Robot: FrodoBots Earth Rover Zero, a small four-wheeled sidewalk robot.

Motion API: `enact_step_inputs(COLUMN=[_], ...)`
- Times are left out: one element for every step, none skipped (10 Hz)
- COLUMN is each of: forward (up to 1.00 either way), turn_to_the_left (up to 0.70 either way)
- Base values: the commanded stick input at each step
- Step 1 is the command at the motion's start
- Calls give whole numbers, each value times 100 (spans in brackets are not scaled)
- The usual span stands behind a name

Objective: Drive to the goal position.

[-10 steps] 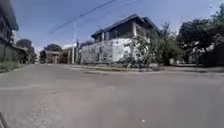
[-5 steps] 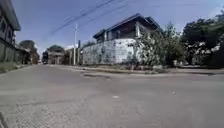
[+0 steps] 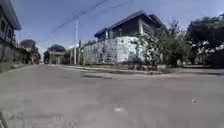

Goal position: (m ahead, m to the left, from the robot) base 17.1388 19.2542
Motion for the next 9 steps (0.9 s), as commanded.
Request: enact_step_inputs(forward=[100,100,100,100,100,100,100,100,100], turn_to_the_left=[0,0,0,0,0,0,0,0,0])
